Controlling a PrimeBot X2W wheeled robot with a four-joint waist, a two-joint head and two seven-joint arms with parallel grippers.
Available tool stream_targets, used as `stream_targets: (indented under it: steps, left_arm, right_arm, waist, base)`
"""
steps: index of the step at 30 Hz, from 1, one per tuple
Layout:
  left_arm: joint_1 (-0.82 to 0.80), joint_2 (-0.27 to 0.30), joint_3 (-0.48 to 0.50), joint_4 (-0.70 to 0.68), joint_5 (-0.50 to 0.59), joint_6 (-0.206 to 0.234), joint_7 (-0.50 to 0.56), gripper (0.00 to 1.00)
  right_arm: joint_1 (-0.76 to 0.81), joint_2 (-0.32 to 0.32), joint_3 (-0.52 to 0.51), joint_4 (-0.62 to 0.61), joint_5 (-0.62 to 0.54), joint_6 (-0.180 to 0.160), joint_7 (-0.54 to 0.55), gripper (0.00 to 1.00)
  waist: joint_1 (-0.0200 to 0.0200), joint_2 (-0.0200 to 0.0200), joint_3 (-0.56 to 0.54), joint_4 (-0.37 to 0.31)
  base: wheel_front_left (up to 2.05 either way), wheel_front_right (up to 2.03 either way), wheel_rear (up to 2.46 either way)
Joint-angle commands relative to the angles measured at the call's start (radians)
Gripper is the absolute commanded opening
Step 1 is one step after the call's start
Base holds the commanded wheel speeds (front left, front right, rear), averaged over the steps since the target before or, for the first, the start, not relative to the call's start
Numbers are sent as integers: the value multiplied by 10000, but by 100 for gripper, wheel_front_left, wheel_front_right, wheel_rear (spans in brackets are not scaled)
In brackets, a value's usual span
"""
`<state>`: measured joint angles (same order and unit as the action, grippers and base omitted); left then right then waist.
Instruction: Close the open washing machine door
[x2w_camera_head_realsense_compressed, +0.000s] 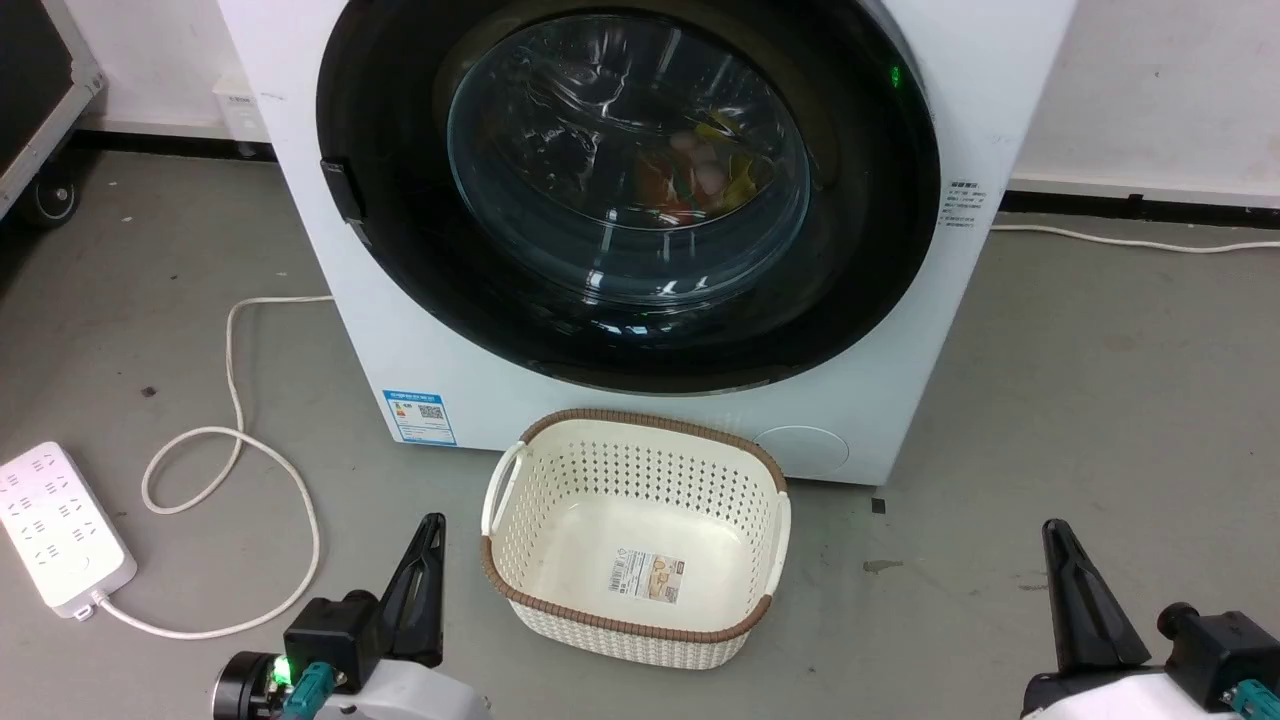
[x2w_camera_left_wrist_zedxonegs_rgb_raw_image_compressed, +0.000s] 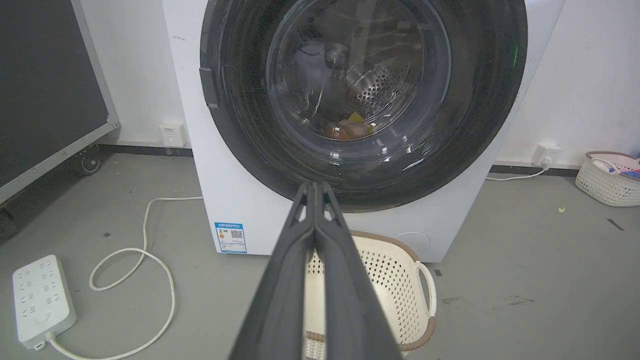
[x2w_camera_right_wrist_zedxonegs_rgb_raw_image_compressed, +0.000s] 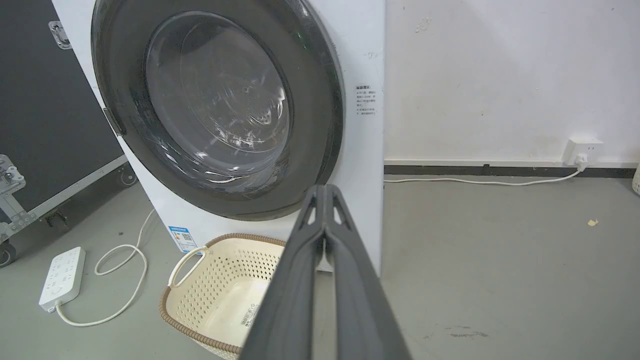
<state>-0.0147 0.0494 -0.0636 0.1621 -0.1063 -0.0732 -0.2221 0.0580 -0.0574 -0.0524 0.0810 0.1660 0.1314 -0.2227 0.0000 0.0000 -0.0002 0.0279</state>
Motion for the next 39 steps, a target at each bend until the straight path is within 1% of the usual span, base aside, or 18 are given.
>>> stream_targets:
  steps: [1, 39]
  left_arm:
    - [23, 1, 36, -83, 76, 36, 46, 0]
    - [68, 4, 256, -647, 438, 291, 843, 0]
  right_arm:
    - [-79, 11, 28, -85, -77, -1, 48, 0]
    - [-263, 33, 210, -351, -657, -3, 847, 0]
  waist:
    - [0, 0, 0, -4]
    - [0, 0, 1, -105]
  base:
    - [0, 0, 0]
    - [0, 0, 0]
